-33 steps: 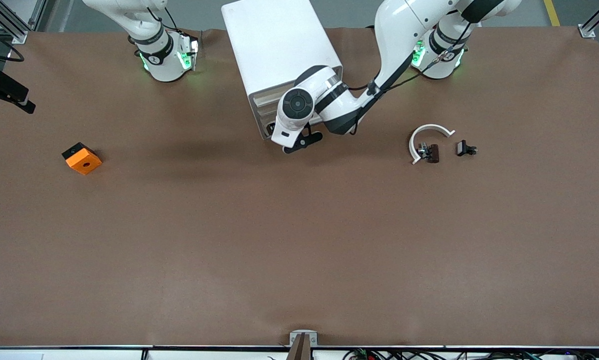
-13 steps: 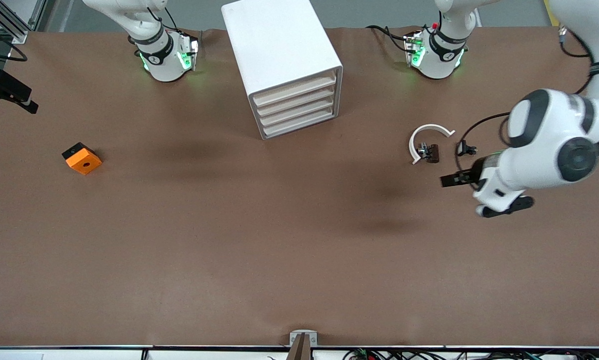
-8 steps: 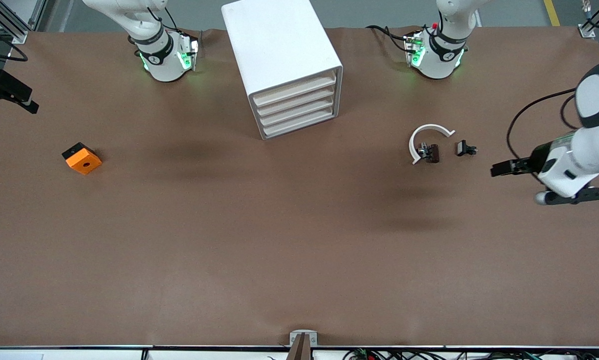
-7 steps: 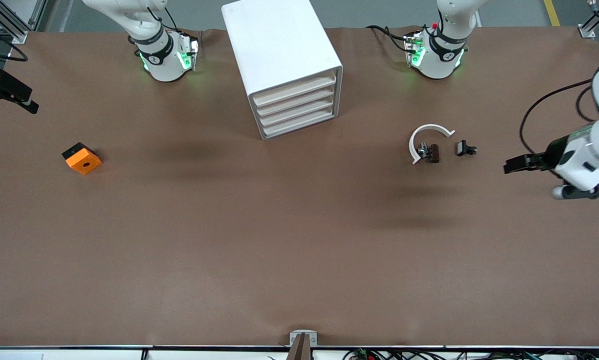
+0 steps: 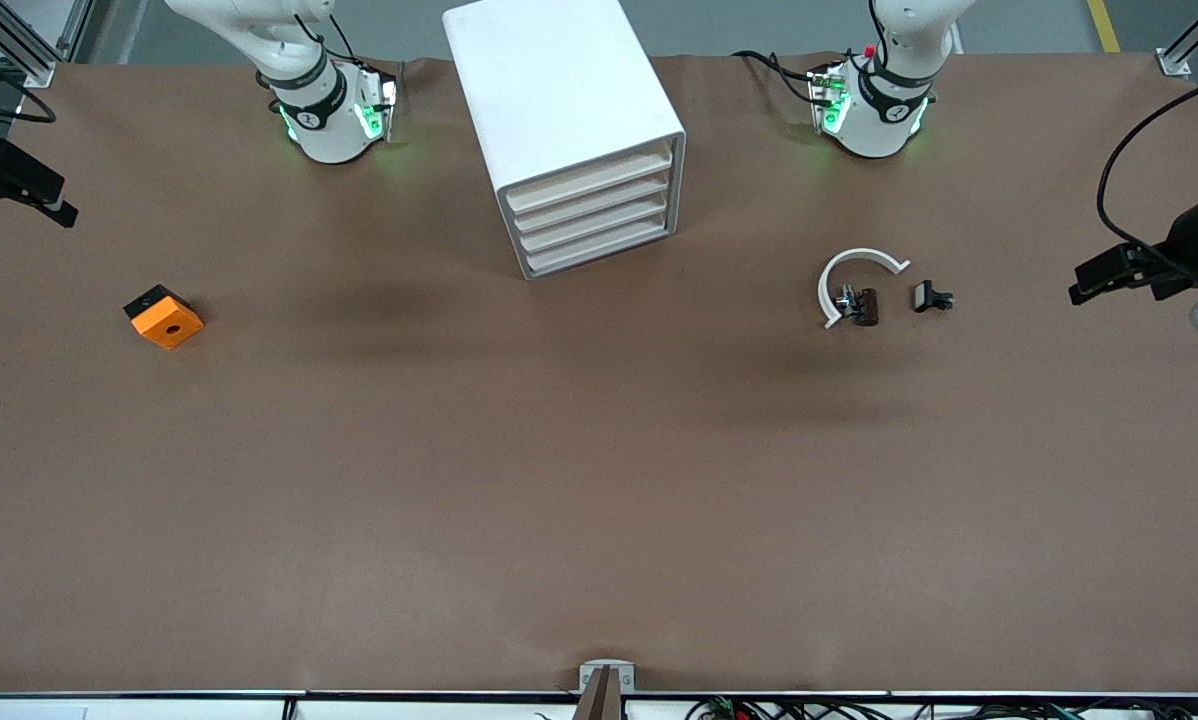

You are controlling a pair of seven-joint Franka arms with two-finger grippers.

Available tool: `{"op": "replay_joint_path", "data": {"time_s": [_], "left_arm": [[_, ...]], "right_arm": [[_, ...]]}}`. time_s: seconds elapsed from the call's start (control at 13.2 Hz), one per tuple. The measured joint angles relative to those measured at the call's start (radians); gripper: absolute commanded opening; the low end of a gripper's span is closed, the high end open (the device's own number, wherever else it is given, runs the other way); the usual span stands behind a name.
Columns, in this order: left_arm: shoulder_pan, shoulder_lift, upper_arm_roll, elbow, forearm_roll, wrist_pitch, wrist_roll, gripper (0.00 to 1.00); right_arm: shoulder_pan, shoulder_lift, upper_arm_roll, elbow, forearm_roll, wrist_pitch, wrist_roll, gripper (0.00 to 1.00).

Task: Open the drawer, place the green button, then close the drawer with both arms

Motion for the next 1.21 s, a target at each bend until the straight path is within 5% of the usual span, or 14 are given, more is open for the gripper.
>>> {"op": "replay_joint_path", "data": {"time_s": [0.15,0.38,0.6,1.21], "left_arm": [[-0.076,-0.029,0.069,0.001,-0.008,0.0,0.0,1.0],[-0.313,-0.032,0.301,0.002,-0.009,0.0,0.0,1.0],[-0.439,-0.032,0.414,0.004,-0.01,0.0,0.0,1.0],[-0.564,-0.023,0.494,0.022,-0.01,0.001,0.0,1.0]], "right_arm": [[0.0,0.0,0.0,0.0,0.0,0.0,0.0,1.0],[0.0,0.0,0.0,0.0,0.0,0.0,0.0,1.0],[0.0,0.0,0.0,0.0,0.0,0.0,0.0,1.0],[0.0,0.0,0.0,0.0,0.0,-0.001,0.0,1.0]]}}
